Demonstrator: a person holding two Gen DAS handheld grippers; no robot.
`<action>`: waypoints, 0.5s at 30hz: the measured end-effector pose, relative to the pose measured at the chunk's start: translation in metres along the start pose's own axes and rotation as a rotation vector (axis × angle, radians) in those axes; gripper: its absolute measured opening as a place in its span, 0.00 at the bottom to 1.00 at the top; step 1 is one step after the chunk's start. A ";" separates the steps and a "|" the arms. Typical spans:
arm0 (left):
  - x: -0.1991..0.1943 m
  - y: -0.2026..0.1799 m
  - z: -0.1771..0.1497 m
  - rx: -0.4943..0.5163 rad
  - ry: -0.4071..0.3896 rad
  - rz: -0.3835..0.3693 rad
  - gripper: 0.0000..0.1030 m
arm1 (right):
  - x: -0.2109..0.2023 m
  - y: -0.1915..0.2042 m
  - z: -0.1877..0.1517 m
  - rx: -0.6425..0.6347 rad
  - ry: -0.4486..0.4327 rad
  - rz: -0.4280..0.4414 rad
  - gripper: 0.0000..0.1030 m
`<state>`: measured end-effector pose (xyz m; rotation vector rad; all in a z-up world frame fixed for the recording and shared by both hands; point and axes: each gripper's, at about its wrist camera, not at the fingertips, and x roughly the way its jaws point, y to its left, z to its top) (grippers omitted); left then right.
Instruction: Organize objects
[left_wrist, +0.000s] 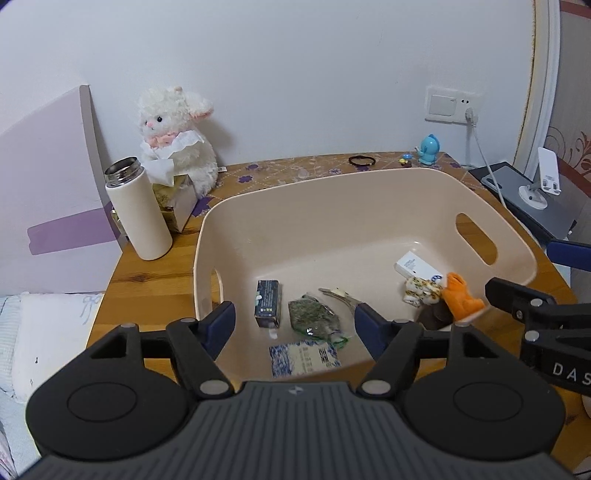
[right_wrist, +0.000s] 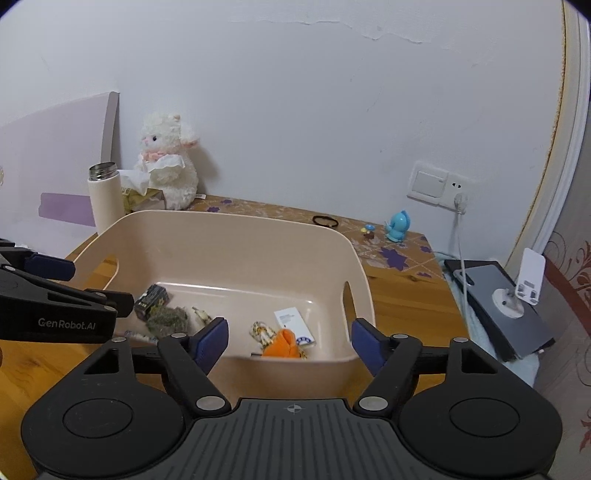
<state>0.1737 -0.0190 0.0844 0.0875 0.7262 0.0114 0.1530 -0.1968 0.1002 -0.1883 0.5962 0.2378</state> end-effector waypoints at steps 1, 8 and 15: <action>-0.004 -0.001 -0.002 0.001 -0.001 -0.002 0.71 | -0.004 0.001 -0.001 -0.003 -0.001 -0.002 0.74; -0.030 -0.007 -0.019 0.005 -0.020 -0.013 0.73 | -0.034 0.004 -0.014 0.008 -0.022 -0.008 0.76; -0.053 -0.013 -0.043 -0.005 -0.036 -0.027 0.74 | -0.056 0.004 -0.031 0.029 -0.033 0.007 0.76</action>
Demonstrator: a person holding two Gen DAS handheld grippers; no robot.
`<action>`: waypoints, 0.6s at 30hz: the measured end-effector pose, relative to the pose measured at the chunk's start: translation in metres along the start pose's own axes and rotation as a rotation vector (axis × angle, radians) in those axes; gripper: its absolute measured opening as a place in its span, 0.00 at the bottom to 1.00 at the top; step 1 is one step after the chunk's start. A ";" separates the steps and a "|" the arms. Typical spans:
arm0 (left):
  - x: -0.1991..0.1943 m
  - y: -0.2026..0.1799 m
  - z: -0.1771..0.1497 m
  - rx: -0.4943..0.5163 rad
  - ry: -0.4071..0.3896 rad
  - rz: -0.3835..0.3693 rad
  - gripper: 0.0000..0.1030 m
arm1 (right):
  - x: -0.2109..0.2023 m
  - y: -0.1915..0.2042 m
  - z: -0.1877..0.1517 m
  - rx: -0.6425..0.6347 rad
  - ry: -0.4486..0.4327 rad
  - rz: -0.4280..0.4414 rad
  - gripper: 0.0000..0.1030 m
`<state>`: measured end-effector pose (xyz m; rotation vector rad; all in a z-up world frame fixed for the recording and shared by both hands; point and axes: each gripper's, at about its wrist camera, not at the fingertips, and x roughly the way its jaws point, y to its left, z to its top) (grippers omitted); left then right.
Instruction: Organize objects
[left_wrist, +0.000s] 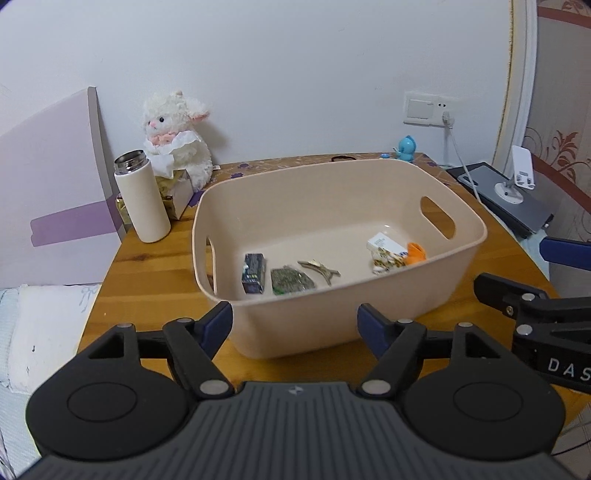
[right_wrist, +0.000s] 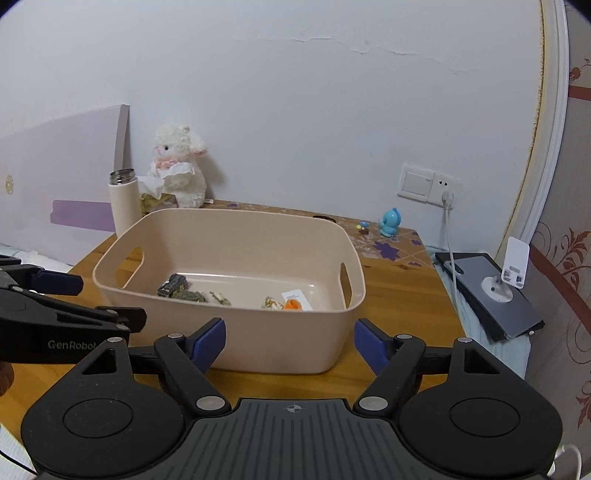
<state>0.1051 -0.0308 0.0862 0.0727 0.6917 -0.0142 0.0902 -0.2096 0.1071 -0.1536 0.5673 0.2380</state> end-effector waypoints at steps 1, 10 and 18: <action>-0.004 -0.002 -0.004 0.003 -0.008 0.005 0.74 | -0.003 0.001 -0.003 -0.002 -0.001 -0.001 0.76; -0.033 -0.009 -0.034 -0.004 -0.041 -0.016 0.75 | -0.033 0.006 -0.025 -0.011 -0.017 0.012 0.76; -0.048 -0.006 -0.053 -0.025 -0.034 -0.029 0.75 | -0.050 0.009 -0.043 0.003 -0.016 0.034 0.76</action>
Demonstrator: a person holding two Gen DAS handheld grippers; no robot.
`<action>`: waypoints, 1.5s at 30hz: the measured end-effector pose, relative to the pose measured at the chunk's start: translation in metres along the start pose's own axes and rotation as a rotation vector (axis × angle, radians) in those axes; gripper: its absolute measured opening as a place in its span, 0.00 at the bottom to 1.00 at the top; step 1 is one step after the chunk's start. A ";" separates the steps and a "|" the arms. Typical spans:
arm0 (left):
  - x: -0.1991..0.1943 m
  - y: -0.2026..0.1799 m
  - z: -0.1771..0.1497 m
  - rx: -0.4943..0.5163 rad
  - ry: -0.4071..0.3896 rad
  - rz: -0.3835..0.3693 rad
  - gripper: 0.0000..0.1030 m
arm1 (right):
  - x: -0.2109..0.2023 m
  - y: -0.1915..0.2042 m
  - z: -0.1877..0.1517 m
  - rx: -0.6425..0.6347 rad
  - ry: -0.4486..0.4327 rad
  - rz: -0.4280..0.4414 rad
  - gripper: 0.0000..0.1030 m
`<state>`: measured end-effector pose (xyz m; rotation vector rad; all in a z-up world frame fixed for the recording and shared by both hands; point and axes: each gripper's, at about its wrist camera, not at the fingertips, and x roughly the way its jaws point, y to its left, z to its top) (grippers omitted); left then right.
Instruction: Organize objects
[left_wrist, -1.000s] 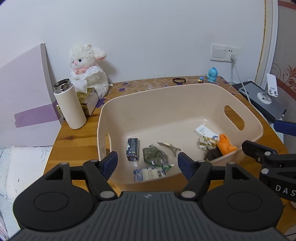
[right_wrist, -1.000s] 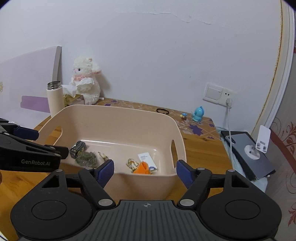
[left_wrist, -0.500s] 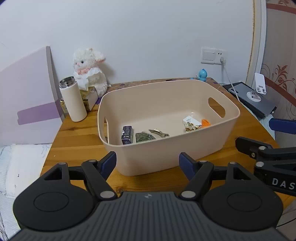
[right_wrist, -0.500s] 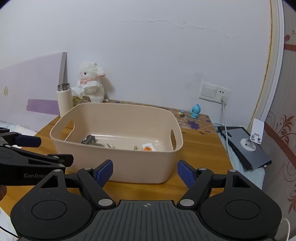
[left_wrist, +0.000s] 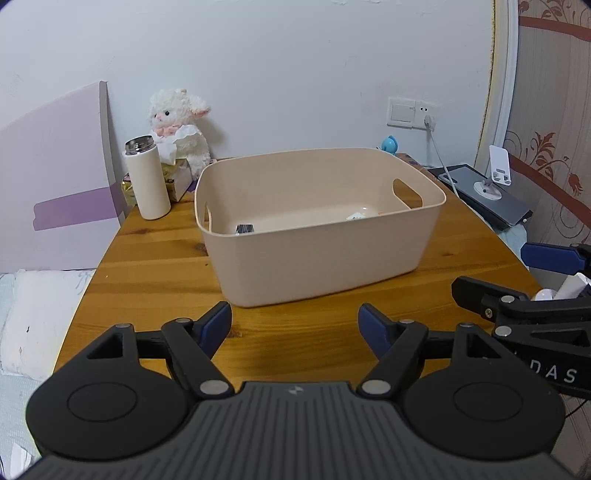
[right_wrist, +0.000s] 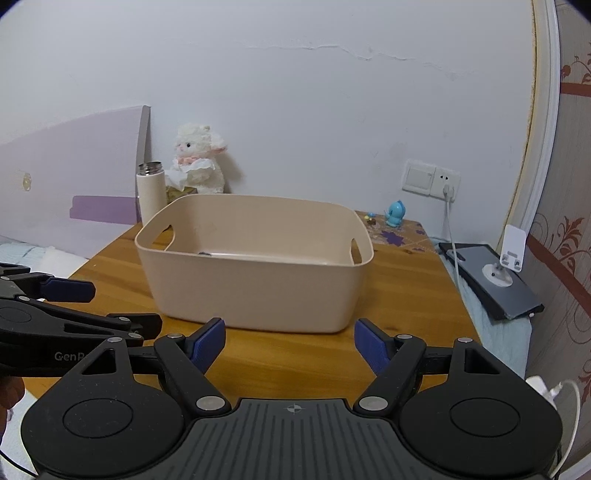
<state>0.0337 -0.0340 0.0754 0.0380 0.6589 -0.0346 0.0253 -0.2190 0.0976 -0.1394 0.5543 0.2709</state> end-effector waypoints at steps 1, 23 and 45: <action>-0.002 0.000 -0.002 -0.001 0.001 0.000 0.75 | -0.001 0.000 -0.002 -0.002 0.001 0.004 0.76; -0.020 0.005 -0.044 -0.030 0.021 -0.001 0.75 | -0.020 0.015 -0.038 -0.021 0.038 0.049 0.77; -0.027 0.007 -0.057 -0.039 0.041 -0.021 0.75 | -0.026 0.014 -0.050 -0.009 0.054 0.062 0.78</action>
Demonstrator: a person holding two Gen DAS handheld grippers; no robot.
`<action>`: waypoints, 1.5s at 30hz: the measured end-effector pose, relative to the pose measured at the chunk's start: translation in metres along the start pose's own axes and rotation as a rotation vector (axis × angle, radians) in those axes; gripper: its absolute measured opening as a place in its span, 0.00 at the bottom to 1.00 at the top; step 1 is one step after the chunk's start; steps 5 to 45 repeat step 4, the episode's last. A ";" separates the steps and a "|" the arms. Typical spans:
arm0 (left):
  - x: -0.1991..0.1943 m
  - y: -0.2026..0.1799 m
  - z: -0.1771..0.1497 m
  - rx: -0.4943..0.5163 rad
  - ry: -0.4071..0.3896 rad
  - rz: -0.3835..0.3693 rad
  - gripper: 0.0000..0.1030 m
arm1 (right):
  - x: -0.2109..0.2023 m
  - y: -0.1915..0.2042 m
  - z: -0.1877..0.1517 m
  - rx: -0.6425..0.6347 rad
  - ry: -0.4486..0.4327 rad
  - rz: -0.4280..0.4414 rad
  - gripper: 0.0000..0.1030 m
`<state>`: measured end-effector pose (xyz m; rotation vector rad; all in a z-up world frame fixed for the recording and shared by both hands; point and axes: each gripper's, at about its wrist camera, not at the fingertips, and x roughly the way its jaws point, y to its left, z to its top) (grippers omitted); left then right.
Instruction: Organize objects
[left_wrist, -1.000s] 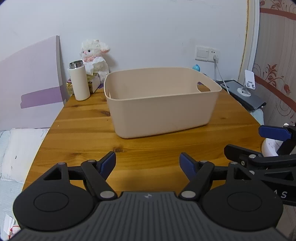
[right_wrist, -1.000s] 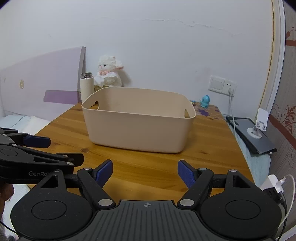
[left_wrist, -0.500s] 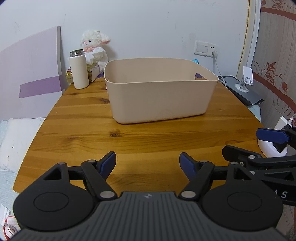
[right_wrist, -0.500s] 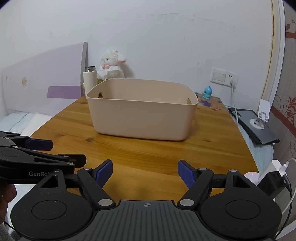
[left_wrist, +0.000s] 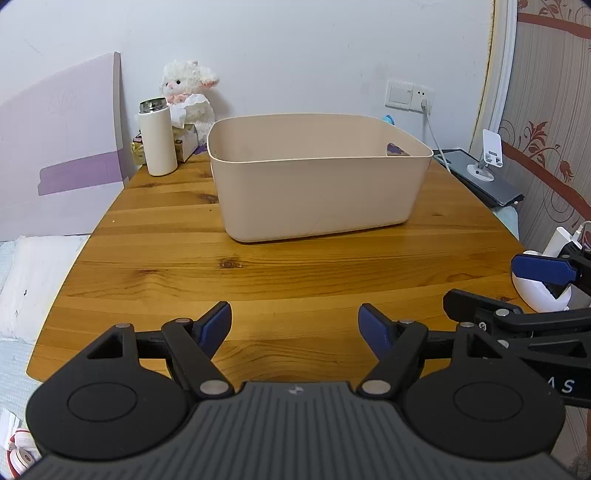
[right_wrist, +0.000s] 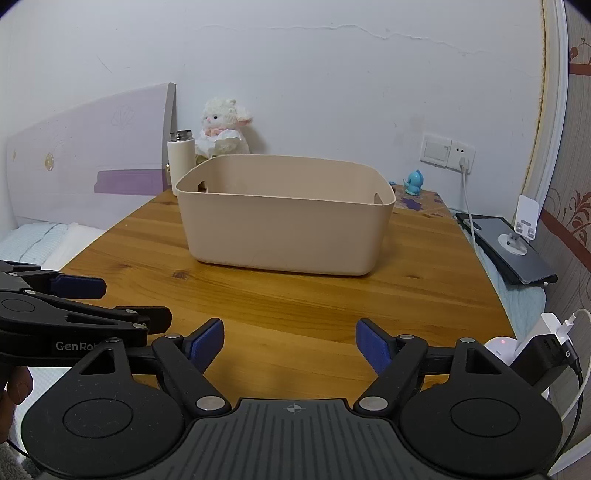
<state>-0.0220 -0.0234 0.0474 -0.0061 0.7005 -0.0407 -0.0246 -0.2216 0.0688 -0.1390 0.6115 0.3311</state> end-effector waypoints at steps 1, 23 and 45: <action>0.000 0.000 0.000 -0.001 0.001 -0.002 0.75 | 0.000 0.000 0.000 0.000 0.001 0.000 0.78; 0.001 0.000 -0.001 -0.003 0.003 -0.005 0.75 | 0.000 0.001 -0.001 0.002 0.004 -0.002 0.78; 0.001 0.000 -0.001 -0.003 0.003 -0.005 0.75 | 0.000 0.001 -0.001 0.002 0.004 -0.002 0.78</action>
